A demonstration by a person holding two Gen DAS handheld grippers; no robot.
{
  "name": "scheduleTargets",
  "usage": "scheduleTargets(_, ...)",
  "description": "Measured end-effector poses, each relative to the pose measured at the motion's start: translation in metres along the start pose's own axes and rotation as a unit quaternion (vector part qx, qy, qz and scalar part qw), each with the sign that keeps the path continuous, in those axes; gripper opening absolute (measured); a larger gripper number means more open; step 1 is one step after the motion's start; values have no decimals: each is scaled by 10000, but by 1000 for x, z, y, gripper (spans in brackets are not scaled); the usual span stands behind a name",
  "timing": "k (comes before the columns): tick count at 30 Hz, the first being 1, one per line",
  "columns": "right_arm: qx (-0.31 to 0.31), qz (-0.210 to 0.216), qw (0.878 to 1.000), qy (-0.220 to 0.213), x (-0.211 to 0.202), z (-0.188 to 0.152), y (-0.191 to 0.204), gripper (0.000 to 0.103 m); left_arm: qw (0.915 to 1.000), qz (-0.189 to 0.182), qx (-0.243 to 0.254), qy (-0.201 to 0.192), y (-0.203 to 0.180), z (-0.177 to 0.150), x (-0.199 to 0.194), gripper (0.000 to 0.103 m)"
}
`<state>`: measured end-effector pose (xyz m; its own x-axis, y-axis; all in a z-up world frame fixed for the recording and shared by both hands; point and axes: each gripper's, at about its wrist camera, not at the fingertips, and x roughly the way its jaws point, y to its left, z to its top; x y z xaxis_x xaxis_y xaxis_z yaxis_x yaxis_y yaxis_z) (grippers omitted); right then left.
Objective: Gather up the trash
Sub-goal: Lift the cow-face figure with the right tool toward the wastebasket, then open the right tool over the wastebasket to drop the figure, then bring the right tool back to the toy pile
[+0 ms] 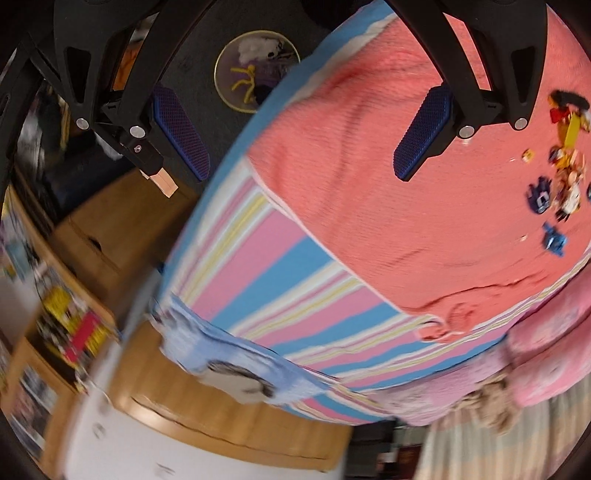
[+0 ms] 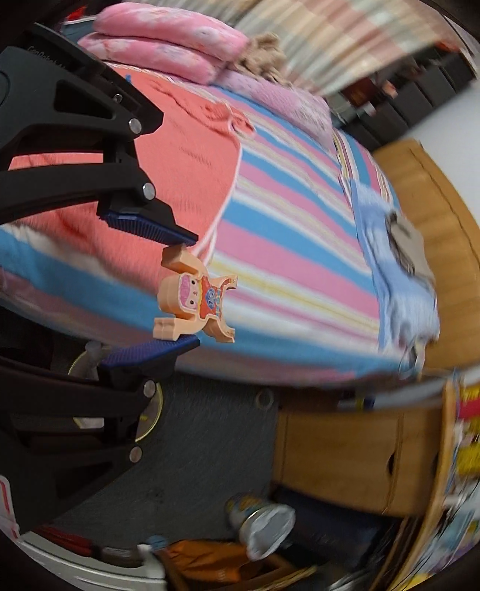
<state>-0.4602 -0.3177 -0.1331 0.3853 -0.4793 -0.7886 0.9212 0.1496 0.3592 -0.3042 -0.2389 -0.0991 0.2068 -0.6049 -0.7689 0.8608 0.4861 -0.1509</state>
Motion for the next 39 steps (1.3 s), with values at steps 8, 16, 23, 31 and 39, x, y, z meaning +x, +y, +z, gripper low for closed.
scheduleTargets(8,555,-398,9971,343,21,-37,-66,48,9968,26,648,475,-39,-48,34,97)
scheduleTargets(16,796,-689,9910,827,54,-58,-96,59,9913,266,987,828,-52,-69,67,97)
scheduleTargets(23,679,-683,9919,830,51,-51,-87,59,9920,303,955,763,-48,-63,62,97)
scheduleTargets(31,-170,-20,9981,598,42,-16,2,59,9968,751,250,55,9,-13,18,97)
scheduleTargets(39,-1435,1076,9807,777,53,-22,152,66,9743,1840,-1176,-549,141,17,-42,97)
